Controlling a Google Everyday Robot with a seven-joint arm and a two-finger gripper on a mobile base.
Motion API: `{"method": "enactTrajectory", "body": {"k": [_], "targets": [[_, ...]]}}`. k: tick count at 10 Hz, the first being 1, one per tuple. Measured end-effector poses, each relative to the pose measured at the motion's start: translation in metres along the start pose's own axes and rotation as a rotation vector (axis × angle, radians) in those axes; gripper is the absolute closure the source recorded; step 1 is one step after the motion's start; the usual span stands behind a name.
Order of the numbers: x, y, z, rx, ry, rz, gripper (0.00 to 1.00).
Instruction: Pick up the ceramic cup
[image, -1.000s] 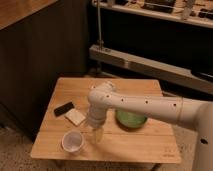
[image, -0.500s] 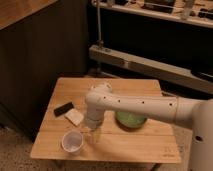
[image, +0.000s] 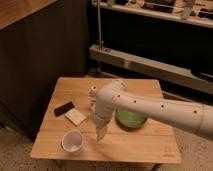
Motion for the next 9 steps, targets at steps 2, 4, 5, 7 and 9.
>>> {"method": "enactTrajectory", "body": {"k": [2, 4, 5, 7, 9], "targets": [[0.003, 0.001, -0.025, 0.054, -0.039, -0.028, 0.34], [-0.002, 0.005, -0.027, 0.059, -0.089, -0.073, 0.34], [-0.012, 0.012, -0.023, 0.045, -0.108, -0.116, 0.34], [-0.041, 0.022, -0.009, 0.000, -0.101, -0.221, 0.34], [-0.058, 0.024, 0.004, -0.038, -0.039, -0.302, 0.34]]}}
